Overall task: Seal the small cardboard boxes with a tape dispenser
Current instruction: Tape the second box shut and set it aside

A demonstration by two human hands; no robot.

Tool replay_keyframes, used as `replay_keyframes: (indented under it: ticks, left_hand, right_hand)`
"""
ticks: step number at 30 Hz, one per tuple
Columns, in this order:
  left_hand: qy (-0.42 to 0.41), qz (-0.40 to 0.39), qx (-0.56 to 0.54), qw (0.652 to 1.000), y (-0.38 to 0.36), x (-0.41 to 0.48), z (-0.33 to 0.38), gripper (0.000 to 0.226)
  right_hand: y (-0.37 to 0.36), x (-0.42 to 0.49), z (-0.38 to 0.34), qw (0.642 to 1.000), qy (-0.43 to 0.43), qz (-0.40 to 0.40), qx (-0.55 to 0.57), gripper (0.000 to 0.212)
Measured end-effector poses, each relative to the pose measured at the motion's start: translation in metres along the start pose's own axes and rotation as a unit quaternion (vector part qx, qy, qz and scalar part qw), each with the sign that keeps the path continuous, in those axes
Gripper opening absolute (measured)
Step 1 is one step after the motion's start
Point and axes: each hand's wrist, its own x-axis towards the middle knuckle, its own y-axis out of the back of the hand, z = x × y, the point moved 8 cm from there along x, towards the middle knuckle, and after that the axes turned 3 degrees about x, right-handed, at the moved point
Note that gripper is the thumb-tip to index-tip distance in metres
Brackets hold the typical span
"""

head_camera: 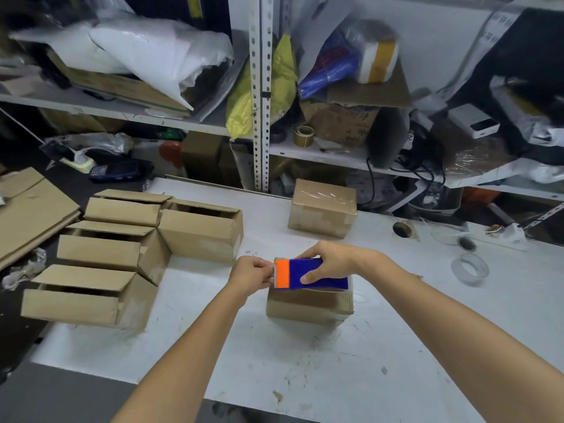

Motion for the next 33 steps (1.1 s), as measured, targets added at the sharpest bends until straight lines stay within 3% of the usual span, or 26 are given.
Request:
replay_keyframes:
  ticks: [7,15,28,32,33]
  left_hand:
    - [0.017,0.056,0.004,0.998,0.008,0.009,-0.014,0.006]
    - [0.039,0.080,-0.007,0.996,0.035,0.018,-0.030,0.017]
    - [0.062,0.094,-0.047,0.993,0.025,0.031,-0.070,0.017]
    - [0.059,0.043,-0.004,0.997,-0.006,0.032,-0.077,0.014]
    - [0.062,0.019,0.000,0.998,-0.012,0.030,-0.079,0.025]
  right_hand:
    - [-0.003,0.003,0.002,0.999,-0.036,-0.011,-0.033,0.059]
    - [0.003,0.006,0.018,0.995,-0.079,-0.021,-0.053,0.062]
    - [-0.010,0.025,0.002,0.992,-0.068,-0.022,-0.103,0.054]
    - [-0.011,0.024,0.001,0.992,-0.071,-0.014,-0.105,0.051]
    - [-0.011,0.024,0.001,0.992,-0.071,-0.012,-0.103,0.051]
